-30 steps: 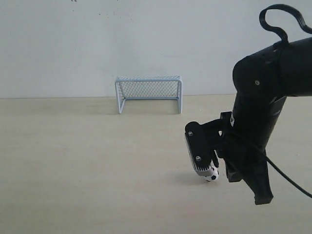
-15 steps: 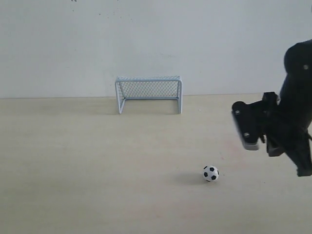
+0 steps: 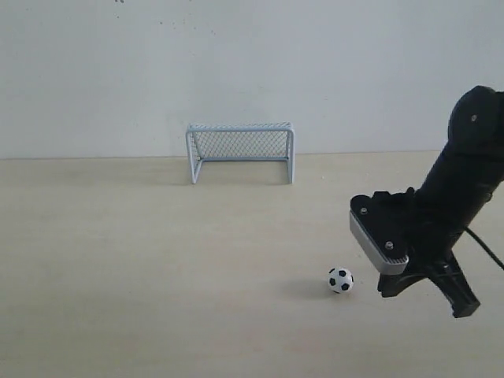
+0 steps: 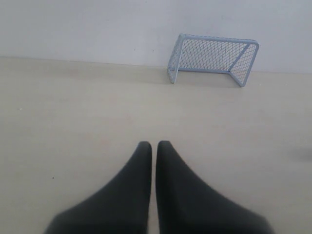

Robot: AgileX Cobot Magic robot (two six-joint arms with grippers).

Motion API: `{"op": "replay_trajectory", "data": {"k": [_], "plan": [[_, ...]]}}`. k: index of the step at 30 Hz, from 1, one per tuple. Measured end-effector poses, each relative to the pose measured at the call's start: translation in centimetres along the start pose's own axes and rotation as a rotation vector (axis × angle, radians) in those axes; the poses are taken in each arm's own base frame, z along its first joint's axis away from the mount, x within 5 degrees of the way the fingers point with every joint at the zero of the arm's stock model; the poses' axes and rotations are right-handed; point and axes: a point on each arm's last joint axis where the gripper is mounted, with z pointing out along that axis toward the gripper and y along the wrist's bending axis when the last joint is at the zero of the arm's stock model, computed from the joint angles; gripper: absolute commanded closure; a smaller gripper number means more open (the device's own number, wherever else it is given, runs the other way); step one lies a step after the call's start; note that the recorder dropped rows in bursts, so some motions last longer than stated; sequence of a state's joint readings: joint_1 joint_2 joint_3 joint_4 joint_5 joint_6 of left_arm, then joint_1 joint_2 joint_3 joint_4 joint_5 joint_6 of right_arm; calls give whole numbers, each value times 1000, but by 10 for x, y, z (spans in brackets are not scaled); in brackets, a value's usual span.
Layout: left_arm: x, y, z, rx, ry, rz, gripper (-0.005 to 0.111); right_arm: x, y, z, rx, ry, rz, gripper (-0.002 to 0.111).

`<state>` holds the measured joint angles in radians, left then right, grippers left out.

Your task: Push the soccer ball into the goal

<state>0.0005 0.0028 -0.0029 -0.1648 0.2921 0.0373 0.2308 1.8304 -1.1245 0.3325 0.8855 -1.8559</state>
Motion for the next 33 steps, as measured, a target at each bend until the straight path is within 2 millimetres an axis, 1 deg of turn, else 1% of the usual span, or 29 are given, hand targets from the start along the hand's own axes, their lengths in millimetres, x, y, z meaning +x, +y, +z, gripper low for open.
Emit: {"op": "replay_trajectory", "data": {"k": [2, 5, 8, 12, 14, 18, 22, 27, 29, 33], "plan": [[0, 0, 0, 0, 0, 0, 102, -9, -3, 2, 6, 13, -43, 108], [0, 0, 0, 0, 0, 0, 102, -17, -12, 3, 10, 11, -73, 108], [0, 0, 0, 0, 0, 0, 102, -18, -23, 6, -8, 5, -59, 108], [0, 0, 0, 0, 0, 0, 102, -16, -33, 14, -81, 0, -31, 108], [0, 0, 0, 0, 0, 0, 102, -15, -34, 16, -127, 1, -20, 108], [0, 0, 0, 0, 0, 0, 102, -13, -33, 11, -190, 34, -47, 108], [0, 0, 0, 0, 0, 0, 102, -11, -35, 7, -199, 62, -78, 108], [0, 0, 0, 0, 0, 0, 102, -11, -34, 7, -220, 64, -119, 108], [0, 0, 0, 0, 0, 0, 102, -15, -34, 8, -223, 78, -149, 108], [0, 0, 0, 0, 0, 0, 102, -35, -36, 13, -199, 124, -225, 108]]}}
